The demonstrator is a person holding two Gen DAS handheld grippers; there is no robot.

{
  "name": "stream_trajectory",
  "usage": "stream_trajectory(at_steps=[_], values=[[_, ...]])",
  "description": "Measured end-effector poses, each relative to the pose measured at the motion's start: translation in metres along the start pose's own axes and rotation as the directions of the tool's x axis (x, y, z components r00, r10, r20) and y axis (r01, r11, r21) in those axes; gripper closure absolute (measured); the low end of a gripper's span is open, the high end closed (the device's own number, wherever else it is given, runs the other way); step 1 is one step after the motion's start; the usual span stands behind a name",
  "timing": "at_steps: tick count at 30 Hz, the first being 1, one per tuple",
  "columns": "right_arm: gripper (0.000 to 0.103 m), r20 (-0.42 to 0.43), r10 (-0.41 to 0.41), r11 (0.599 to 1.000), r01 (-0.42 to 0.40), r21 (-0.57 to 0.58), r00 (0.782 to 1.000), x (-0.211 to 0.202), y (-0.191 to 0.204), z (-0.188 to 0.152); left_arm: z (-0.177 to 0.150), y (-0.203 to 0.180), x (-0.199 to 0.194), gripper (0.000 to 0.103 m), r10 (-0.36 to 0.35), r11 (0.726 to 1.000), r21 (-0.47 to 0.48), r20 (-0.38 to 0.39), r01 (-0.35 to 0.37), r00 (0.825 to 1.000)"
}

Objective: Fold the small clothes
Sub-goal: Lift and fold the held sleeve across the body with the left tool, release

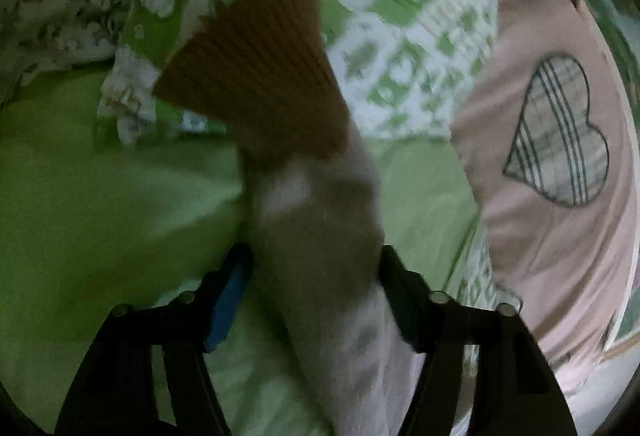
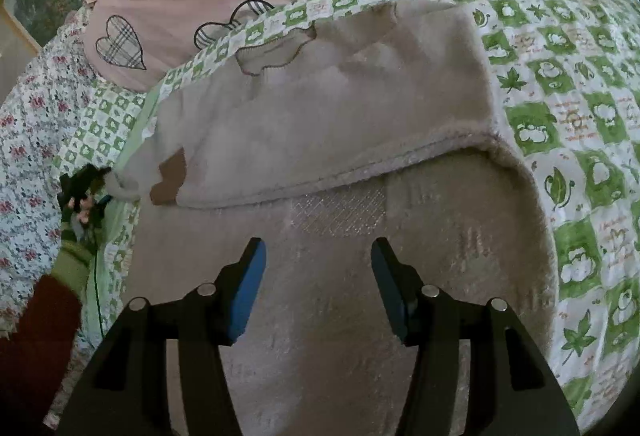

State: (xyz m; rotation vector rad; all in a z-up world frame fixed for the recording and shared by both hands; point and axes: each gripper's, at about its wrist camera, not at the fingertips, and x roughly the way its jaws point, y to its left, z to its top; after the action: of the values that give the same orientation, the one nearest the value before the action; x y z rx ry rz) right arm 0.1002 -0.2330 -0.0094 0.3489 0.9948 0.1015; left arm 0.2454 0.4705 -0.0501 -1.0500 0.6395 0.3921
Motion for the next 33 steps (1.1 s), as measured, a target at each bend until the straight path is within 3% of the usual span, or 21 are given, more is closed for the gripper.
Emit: stream_trajectory(at_steps=[2,4,6,10,13,19,23,25,28,31,33], values=[[0.047,-0.003,0.004,1.0,-0.004,-0.011,1.0,-0.001,0.002,-0.001,-0.001,-0.011,-0.001,0.088,0.013,0.998,0.054,0.014,-0.013,1.0],[0.047,-0.005,0.007,1.0,-0.007,-0.011,1.0,-0.002,0.002,-0.002,-0.011,-0.029,-0.011,0.089,0.015,0.991,0.129,0.052,-0.022,0.999],[0.047,-0.005,0.01,1.0,-0.01,-0.01,1.0,-0.002,0.002,-0.003,-0.029,-0.053,-0.028,0.09,-0.026,0.978,0.206,0.079,0.009,0.997],[0.047,-0.007,0.021,1.0,-0.021,0.001,1.0,-0.001,0.003,-0.007,-0.077,-0.102,-0.055,0.09,-0.106,0.936,0.343,0.066,0.077,0.992],[0.047,0.001,0.032,0.999,-0.032,0.004,1.0,-0.003,0.006,-0.01,-0.135,-0.148,-0.068,0.09,-0.151,0.873,0.472,0.017,0.126,0.988],[0.047,0.024,0.035,0.999,-0.036,0.014,0.999,-0.016,0.004,-0.017,-0.251,-0.202,-0.087,0.09,-0.227,0.747,0.618,-0.111,0.246,0.968],[0.047,0.045,0.021,0.999,-0.022,0.035,0.999,-0.027,-0.009,-0.019,-0.333,-0.245,-0.076,0.09,-0.227,0.616,0.727,-0.205,0.304,0.952],[0.047,0.056,0.014,0.998,-0.017,0.057,0.998,-0.031,-0.019,-0.02,-0.374,-0.263,-0.064,0.09,-0.197,0.533,0.787,-0.241,0.31,0.95],[0.047,0.063,0.003,0.996,-0.008,0.093,0.998,-0.035,-0.032,-0.022,-0.425,-0.277,-0.039,0.089,-0.118,0.434,0.848,-0.28,0.303,0.953],[0.047,0.069,-0.003,0.993,-0.005,0.116,0.998,-0.041,-0.038,-0.023,-0.446,-0.273,-0.008,0.086,-0.032,0.423,0.85,-0.331,0.313,0.943],[0.047,0.08,-0.003,0.993,-0.007,0.116,0.997,-0.046,-0.039,-0.022,-0.454,-0.269,0.004,0.077,0.006,0.424,0.857,-0.327,0.294,0.945]])
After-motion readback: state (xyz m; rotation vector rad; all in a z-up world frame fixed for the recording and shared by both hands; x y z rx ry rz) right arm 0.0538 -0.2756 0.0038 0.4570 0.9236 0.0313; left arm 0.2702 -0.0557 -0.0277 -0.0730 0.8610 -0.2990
